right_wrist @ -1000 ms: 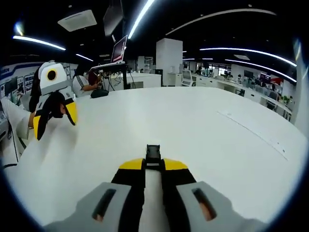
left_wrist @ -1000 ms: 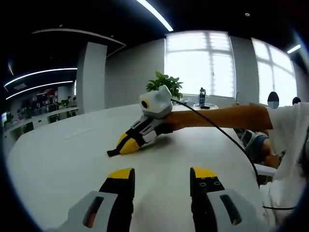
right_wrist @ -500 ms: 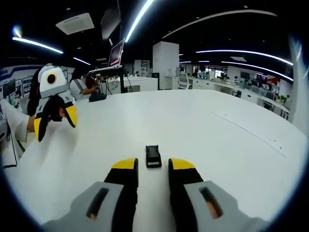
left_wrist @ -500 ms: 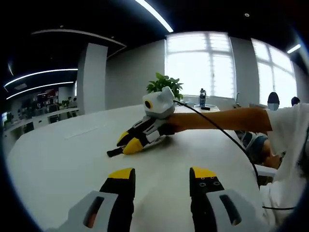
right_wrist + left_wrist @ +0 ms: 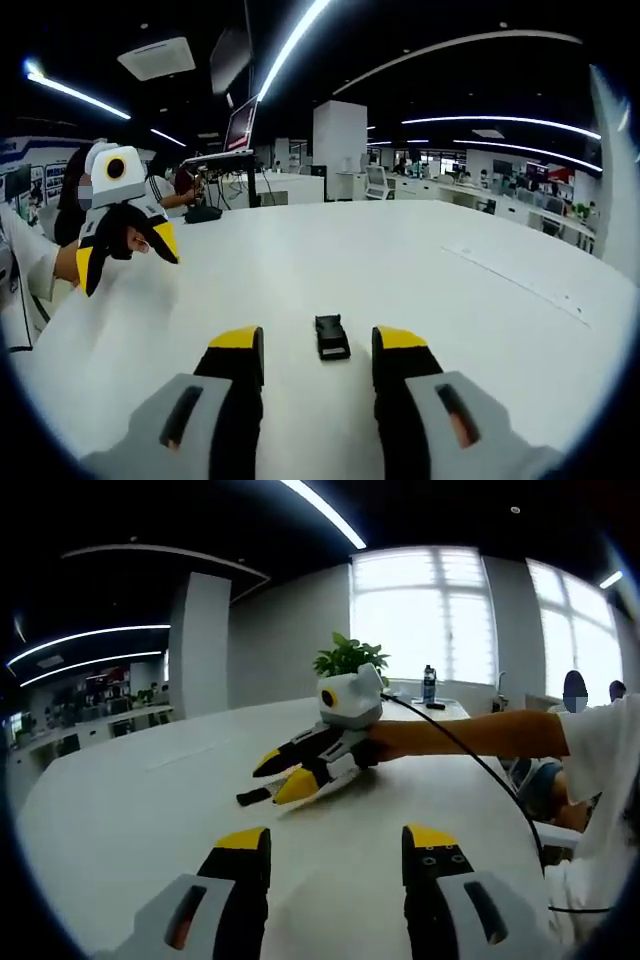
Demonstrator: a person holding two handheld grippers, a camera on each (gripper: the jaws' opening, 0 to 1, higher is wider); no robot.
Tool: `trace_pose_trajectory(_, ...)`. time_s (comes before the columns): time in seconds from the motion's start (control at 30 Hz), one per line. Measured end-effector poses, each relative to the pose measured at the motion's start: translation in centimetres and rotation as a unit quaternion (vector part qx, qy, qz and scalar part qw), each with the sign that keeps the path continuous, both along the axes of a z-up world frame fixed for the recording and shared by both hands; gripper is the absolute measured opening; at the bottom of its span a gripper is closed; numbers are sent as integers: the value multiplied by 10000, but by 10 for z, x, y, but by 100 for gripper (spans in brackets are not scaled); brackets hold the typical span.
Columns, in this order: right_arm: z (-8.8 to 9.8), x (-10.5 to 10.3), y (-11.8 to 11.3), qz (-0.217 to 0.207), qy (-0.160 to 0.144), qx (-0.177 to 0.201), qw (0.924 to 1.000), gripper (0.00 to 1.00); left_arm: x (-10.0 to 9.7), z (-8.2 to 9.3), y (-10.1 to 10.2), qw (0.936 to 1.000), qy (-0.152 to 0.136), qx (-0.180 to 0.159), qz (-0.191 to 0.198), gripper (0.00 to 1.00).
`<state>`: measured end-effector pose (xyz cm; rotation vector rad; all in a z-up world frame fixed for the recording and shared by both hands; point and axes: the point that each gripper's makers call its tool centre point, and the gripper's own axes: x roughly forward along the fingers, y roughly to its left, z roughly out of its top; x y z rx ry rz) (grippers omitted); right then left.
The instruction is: Snap the two parts of the plastic buckle together until the buckle closes and remains connected.
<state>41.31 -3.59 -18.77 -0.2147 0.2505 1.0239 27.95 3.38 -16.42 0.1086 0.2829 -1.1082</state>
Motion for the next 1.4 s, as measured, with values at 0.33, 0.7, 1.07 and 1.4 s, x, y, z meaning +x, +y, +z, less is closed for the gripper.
trace_pose_trajectory(0.33,26,-18,-6,-325,-480,125,9982,76,11,3,8,9996,-15,97,277,77)
trace_pose_trajectory(0.7,43,-47,-33,-819,-488,101,9954,100,28,1,16,9968,177,16,778,90)
trace_pose_trajectory(1.07,32,-73,-72,-1181,-410,-120,9921,100,26,5,18,9964,191,-40,831,89)
trace_pose_trajectory(1.4,35,-92,-92,-1411,-434,129,9890,100,23,6,21,9958,122,-19,911,88)
